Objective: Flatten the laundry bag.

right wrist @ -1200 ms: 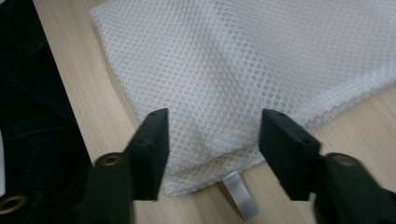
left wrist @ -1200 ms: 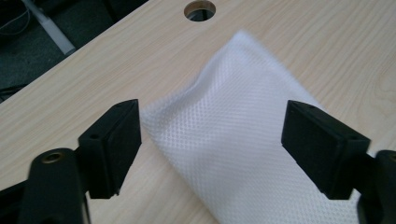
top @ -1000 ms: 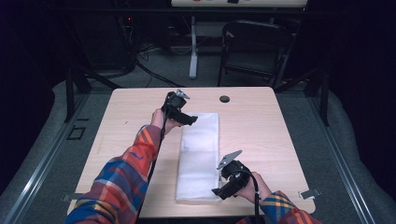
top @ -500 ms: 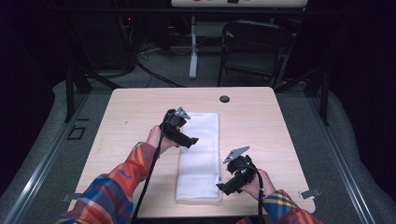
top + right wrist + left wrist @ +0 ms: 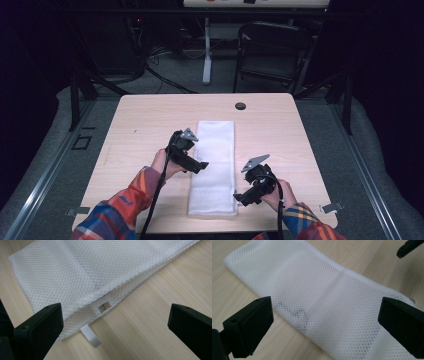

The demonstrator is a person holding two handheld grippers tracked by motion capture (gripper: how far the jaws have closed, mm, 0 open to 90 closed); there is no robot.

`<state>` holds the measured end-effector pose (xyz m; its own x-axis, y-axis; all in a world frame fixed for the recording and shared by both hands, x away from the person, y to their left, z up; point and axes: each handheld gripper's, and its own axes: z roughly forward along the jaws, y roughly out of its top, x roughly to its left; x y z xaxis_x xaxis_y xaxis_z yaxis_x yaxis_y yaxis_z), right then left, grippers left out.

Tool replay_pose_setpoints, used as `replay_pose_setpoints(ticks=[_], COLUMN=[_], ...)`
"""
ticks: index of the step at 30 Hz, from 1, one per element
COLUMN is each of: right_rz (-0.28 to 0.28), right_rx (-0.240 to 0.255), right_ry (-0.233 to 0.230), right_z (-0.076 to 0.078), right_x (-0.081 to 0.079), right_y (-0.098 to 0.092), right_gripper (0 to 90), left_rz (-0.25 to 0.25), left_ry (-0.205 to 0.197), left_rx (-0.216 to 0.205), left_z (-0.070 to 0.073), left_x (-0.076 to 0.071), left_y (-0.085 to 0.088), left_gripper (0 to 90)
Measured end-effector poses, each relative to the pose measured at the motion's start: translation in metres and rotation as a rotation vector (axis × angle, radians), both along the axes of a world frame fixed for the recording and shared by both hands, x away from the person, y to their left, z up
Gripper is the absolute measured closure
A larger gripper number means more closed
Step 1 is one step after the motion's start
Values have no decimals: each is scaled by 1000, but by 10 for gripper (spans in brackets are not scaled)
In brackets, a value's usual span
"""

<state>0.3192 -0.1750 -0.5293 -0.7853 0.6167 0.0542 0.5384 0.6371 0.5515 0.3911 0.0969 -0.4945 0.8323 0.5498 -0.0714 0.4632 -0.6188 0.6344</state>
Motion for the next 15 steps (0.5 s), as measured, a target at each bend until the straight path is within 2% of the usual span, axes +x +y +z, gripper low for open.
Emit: replay_pose_setpoints(ticks=[1,2,3,7,8,15], right_rz=[-4,-25,-19,-42,-47,-46], right_rx=[-4,15,-9,-21,-25,-50], right_ry=[0,-5,-3,28,28,47], right_z=[0,-1,-1,-2,-3,-1], right_x=[1,1,2,5,5,5], right_y=[-1,-1,-2,-2,-2,-1], right_gripper=[0,0,0,0,0,5], left_rz=[0,-2,0,-12,-9,-9], left_ry=[4,6,2,7,-6,1], left_rx=[1,3,7,23,33,25], left_z=[-2,-3,-4,-7,-8,-10], left_x=[-3,-5,-7,-16,-18,-28], left_y=[1,2,3,5,5,4], left_gripper=[1,0,0,0,0,0])
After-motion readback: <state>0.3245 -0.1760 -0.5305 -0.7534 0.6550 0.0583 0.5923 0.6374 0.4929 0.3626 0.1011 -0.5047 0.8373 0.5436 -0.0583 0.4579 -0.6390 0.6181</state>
